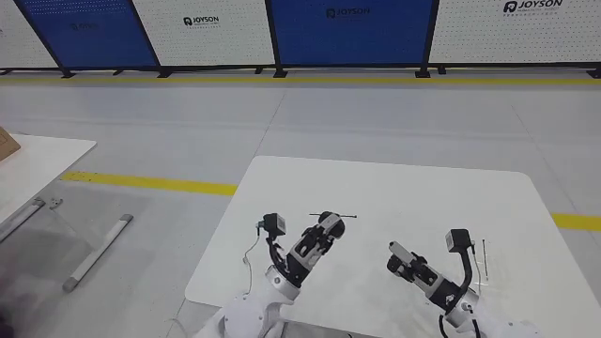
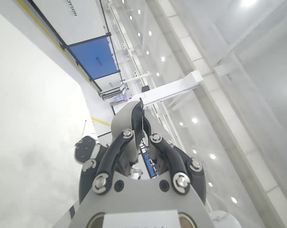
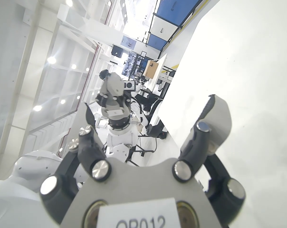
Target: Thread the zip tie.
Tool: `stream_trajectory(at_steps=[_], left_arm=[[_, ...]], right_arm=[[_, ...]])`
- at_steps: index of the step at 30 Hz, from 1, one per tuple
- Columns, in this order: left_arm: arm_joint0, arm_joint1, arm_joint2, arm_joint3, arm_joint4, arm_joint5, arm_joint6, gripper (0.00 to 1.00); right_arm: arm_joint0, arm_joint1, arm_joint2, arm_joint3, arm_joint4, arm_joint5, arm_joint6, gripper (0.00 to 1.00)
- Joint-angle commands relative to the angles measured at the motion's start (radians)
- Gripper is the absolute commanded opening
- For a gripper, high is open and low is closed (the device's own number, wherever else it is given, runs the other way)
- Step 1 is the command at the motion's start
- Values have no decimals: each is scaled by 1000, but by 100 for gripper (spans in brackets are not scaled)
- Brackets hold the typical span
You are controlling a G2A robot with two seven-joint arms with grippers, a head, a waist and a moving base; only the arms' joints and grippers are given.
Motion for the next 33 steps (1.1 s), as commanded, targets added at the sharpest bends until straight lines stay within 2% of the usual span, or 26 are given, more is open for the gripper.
stream_trajectory(at_steps=[1,2,11,13,16,21,24,33], left_arm=[[13,2,-14,-32,-29,0,-35,0],[18,3,-20,-35,-40,0,-54,0],[16,3,-19,-33,-34,4,-50,0],[9,2,-11,-16,5,19,-33,0],[-5,-2,18,31,63,41,-12,0],[-41,-10,65,141,134,62,9,0],[-58,-13,89,189,168,73,2,0],[-61,-13,92,193,172,72,2,0]], right_arm=[[0,0,0,0,0,0,0,100],[0,0,0,0,0,0,0,100],[0,0,0,0,0,0,0,100],[0,0,0,0,0,0,0,100],[0,0,0,0,0,0,0,100],[0,0,0,0,0,0,0,100],[0,0,0,0,0,0,0,100],[0,0,0,0,0,0,0,100]])
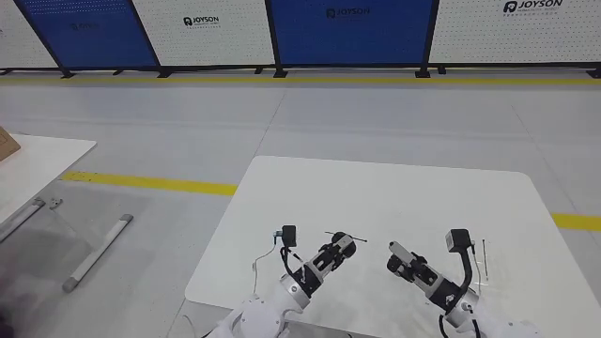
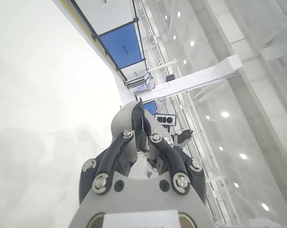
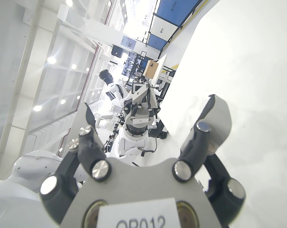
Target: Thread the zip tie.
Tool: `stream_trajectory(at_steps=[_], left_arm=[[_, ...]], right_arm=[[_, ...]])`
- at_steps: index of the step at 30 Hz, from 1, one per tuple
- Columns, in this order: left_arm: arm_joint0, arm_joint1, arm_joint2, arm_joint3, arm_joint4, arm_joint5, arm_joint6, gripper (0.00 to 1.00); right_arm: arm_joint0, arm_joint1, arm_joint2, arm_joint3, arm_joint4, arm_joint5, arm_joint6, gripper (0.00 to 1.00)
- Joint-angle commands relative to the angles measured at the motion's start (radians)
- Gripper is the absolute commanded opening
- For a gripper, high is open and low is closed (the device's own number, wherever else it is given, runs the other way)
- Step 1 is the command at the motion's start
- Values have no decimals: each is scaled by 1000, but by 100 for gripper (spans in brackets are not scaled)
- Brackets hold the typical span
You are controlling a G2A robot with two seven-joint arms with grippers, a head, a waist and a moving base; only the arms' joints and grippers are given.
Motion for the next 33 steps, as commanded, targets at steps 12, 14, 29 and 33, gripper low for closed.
stream_trajectory(at_steps=[12,14,29,33], left_arm=[[57,5,-83,-212,-151,-72,0,0],[72,6,-100,-243,-162,-72,-13,0],[52,-5,-58,-90,-95,-72,-57,0],[36,-10,-25,-20,-21,-63,-19,0]], right_arm=[[0,0,0,0,0,0,0,100],[0,0,0,0,0,0,0,100],[0,0,0,0,0,0,0,100],[0,0,0,0,0,0,0,100]])
